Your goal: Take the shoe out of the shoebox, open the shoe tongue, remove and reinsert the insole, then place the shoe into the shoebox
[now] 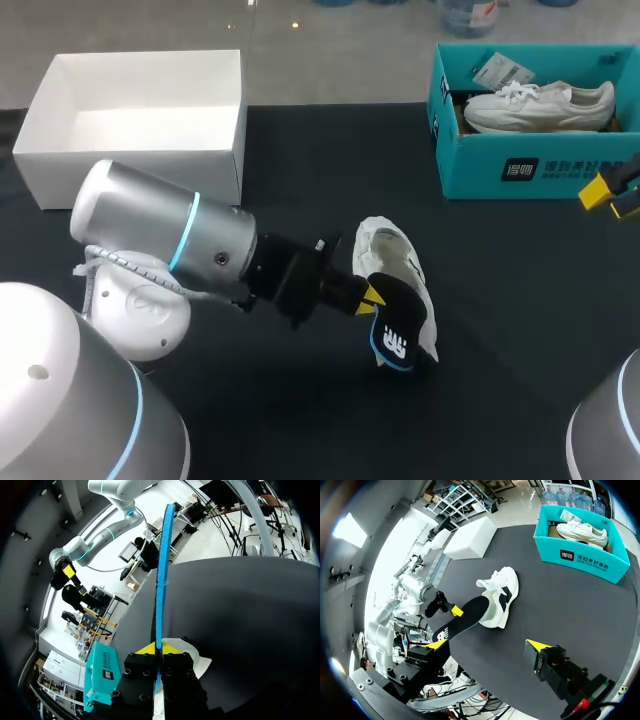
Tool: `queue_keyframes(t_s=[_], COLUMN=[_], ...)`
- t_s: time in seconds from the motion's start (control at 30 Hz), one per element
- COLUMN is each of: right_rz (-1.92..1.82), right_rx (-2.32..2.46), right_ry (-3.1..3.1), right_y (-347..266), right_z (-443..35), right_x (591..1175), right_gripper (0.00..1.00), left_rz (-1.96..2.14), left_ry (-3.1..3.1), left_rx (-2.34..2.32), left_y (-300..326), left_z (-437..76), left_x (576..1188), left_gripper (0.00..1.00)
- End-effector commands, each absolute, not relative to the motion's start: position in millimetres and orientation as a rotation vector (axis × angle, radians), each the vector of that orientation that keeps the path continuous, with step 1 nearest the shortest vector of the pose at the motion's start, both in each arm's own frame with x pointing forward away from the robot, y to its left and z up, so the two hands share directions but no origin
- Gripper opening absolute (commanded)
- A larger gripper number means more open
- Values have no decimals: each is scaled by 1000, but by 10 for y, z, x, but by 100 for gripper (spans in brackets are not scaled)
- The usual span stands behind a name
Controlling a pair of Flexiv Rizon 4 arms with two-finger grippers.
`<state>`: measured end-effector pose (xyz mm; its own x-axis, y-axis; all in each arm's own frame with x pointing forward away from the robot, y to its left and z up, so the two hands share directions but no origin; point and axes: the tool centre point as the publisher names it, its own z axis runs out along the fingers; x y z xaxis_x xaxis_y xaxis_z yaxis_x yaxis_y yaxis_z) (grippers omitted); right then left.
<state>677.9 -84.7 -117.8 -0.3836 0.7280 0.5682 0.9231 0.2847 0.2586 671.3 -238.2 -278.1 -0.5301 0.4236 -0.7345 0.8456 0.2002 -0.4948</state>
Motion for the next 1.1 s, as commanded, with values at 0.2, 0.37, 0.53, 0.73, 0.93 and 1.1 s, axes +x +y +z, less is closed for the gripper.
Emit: queue_keyframes(t_s=[0.2,0.37,0.53,0.73,0.93,1.1], right_rz=[-795,-795,-795,-795,-795,-795], right_rx=[-1496,-1496,-1496,-1496,-1496,-1496], right_ry=[-2220,-2220,-2220,-2220,-2220,-2220], right_y=[-844,-844,-844,-844,-844,-844], right_z=[-1182,-1182,-1182,-1182,-1182,-1182], right_x=[6792,6792,6792,6792,6792,6792], right_gripper=[100,100,100,100,100,100], left_rz=[-1281,-1291,-1310,-1307,-1314,-1319], left_ry=[2042,2018,2018,2063,2082,2097], left_rx=[1189,1197,1197,1186,1174,1156], left_y=[-2420,-2459,-2514,-2556,-2617,-2670], left_z=[-2812,-2727,-2721,-2859,-2942,-2979], left_x=[6729,6689,6657,6711,6795,6889], left_gripper=[0,0,0,0,0,0])
